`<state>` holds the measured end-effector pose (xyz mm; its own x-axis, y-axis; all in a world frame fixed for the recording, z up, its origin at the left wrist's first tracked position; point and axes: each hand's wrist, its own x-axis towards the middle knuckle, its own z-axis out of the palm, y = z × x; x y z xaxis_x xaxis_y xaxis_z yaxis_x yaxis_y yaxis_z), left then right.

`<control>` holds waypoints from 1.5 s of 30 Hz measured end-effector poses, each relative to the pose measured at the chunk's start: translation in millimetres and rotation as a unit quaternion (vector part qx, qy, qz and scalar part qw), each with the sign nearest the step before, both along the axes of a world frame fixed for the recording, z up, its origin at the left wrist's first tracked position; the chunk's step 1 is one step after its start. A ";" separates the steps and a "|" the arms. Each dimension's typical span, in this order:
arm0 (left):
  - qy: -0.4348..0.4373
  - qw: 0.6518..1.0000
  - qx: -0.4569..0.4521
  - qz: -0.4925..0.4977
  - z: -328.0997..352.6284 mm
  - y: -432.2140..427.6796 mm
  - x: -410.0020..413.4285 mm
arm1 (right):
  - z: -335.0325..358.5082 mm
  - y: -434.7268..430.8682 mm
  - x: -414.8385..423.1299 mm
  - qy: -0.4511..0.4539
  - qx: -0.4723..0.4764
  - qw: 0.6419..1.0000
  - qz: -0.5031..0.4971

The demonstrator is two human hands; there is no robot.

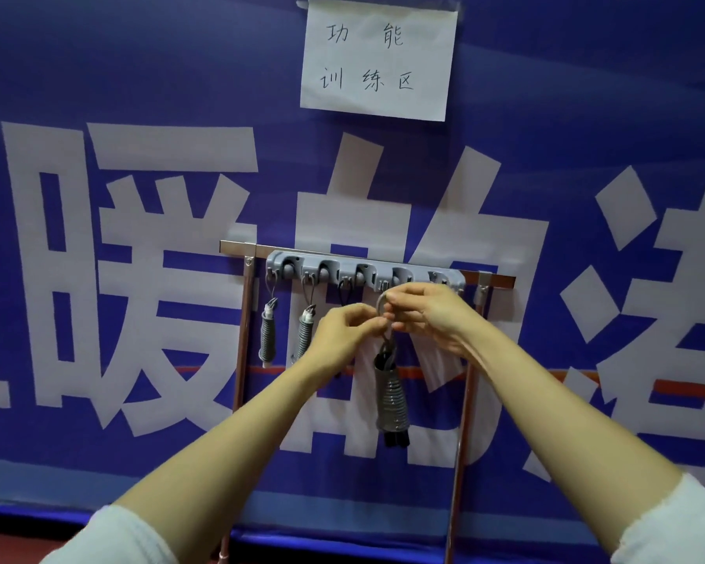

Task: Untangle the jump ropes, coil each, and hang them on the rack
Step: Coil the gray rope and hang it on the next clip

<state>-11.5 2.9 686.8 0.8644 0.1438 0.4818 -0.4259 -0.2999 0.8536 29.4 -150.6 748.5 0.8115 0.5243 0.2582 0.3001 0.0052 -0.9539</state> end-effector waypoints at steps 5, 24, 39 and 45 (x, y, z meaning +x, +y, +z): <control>0.041 0.994 -0.101 0.019 2.8 2.7 68.7 | -16.3 5.6 62.6 -0.013 0.020 0.998 -0.065; 0.049 0.979 -0.178 0.091 -6.0 25.5 225.8 | -37.2 64.0 221.8 -0.100 0.024 0.957 -0.270; 0.093 0.979 -0.161 0.080 -13.3 15.9 205.1 | -54.7 71.4 214.6 -0.096 -0.012 0.947 -0.307; 0.139 0.977 -0.143 0.079 -17.3 23.6 205.3 | -61.7 71.9 209.9 -0.085 -0.084 0.957 -0.264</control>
